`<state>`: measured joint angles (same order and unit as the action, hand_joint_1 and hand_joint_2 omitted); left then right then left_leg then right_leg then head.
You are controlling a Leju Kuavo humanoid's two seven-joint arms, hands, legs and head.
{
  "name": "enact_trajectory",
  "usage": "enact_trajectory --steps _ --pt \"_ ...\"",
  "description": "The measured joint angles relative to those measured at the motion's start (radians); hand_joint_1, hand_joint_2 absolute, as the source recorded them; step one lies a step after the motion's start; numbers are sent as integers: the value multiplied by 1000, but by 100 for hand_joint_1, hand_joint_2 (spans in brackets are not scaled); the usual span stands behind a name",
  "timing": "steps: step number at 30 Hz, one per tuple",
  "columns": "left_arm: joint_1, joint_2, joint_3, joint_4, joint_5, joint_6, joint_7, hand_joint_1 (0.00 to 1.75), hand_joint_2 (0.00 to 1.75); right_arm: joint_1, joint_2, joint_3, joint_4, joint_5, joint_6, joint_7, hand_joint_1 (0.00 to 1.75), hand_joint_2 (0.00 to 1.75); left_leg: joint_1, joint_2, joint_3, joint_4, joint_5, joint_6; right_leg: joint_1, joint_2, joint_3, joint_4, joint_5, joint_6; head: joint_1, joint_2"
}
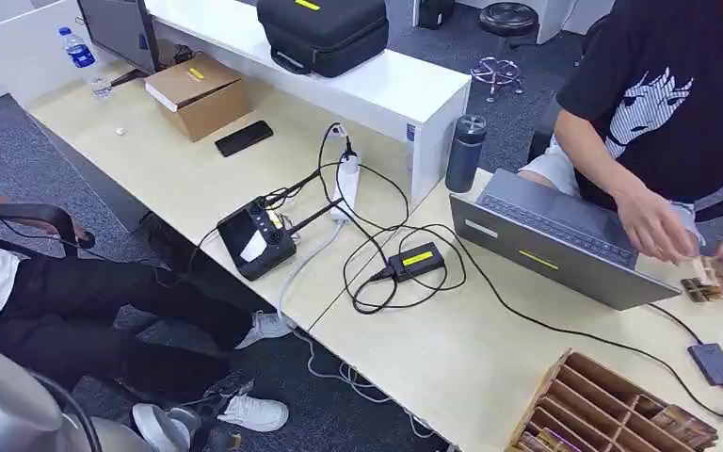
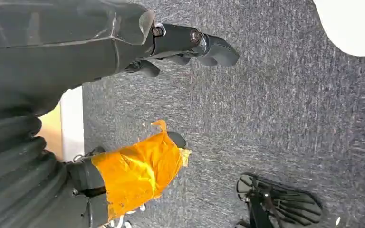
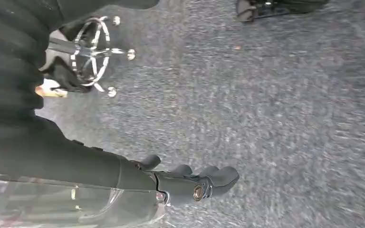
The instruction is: Pass the card to the sensor for recognition and then transmit it.
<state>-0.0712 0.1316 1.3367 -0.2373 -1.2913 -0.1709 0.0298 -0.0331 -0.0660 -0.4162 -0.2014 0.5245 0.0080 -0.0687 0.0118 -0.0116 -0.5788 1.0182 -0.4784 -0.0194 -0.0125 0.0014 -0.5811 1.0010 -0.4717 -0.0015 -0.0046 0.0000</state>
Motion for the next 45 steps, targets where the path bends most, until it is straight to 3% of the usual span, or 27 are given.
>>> enact_trajectory --steps 3,7,8,10,17,19,20,23,25,26,28,30,33,35,38,45 --pt "0 1 0 0 -3 6 3 0 175 0 0 0 0 15 -37 40 0 175 0 0 0 0 0 0 0 0 0 0 0 0 0 0" --pt "-4 -9 27 0 75 103 49 0 175 -1 0 -39 -11 -32 -317 91 0 175 -1 0 0 0 0 0 0 0 0 0 0 0 0 0" --pt "-5 -14 39 0 85 121 54 0 175 -2 -1 -60 -16 -38 -356 98 0 175 -1 0 0 0 0 0 0 0 0 0 0 0 0 0" --pt "-6 -21 52 0 92 130 59 0 175 -3 -4 -85 -24 -40 -365 101 0 175 0 0 0 0 0 0 0 0 0 0 0 0 0 0" --pt "-8 -34 76 0 97 145 62 0 175 -5 -4 -121 -32 -43 -369 98 0 175 0 0 1 0 0 0 0 0 0 0 0 0 0 0" --pt "-9 -37 78 0 100 170 73 0 175 -6 -4 -137 -32 -36 -336 100 0 175 0 0 1 0 0 0 0 0 0 0 0 0 0 0" --pt "-10 -36 78 0 93 162 77 0 175 -6 -4 -141 -32 -22 -282 101 0 175 0 0 1 0 0 0 0 0 0 0 0 0 0 0" --pt "-9 -19 61 1 7 52 69 0 175 -6 -4 -120 -24 109 76 84 0 175 1 0 1 0 0 0 1 0 0 0 0 0 0 0" --pt "-7 -7 37 2 -11 27 61 0 175 -2 -2 -85 -19 139 183 89 0 175 1 0 1 0 0 0 1 0 0 0 0 0 0 0" --pt "-7 -4 35 2 0 39 62 0 175 0 0 -85 -19 118 162 96 0 175 0 0 1 0 0 0 0 -1 0 1 0 0 -1 0" --pt "-4 -3 35 2 13 65 67 0 175 1 -3 -96 -19 92 -15 99 0 175 -1 0 1 0 0 0 -1 0 0 2 -1 0 -1 0" --pt "-2 0 27 2 -1 19 33 0 175 1 -11 -99 -19 106 -126 92 0 175 -1 0 1 0 0 0 0 0 0 2 -1 0 0 0" --pt "5 3 -6 3 -47 -24 -18 0 175 1 -19 -99 -18 151 18 67 0 175 -1 0 1 0 -1 0 0 0 0 1 -1 1 0 0" --pt "8 9 -24 3 -45 16 -23 0 175 5 -14 -100 -18 139 -7 72 0 175 -1 0 1 0 -2 0 -1 0 0 1 -1 1 0 0" --pt "7 6 -27 3 -35 133 -15 0 175 6 -2 -114 -16 137 -33 91 0 175 -1 0 1 0 -1 0 -1 0 0 1 -1 0 -1 0" --pt "8 -5 -36 3 -37 164 -73 0 175 7 2 -134 -19 185 -84 0 0 175 0 0 1 0 -1 0 0 0 0 2 -1 0 0 0"
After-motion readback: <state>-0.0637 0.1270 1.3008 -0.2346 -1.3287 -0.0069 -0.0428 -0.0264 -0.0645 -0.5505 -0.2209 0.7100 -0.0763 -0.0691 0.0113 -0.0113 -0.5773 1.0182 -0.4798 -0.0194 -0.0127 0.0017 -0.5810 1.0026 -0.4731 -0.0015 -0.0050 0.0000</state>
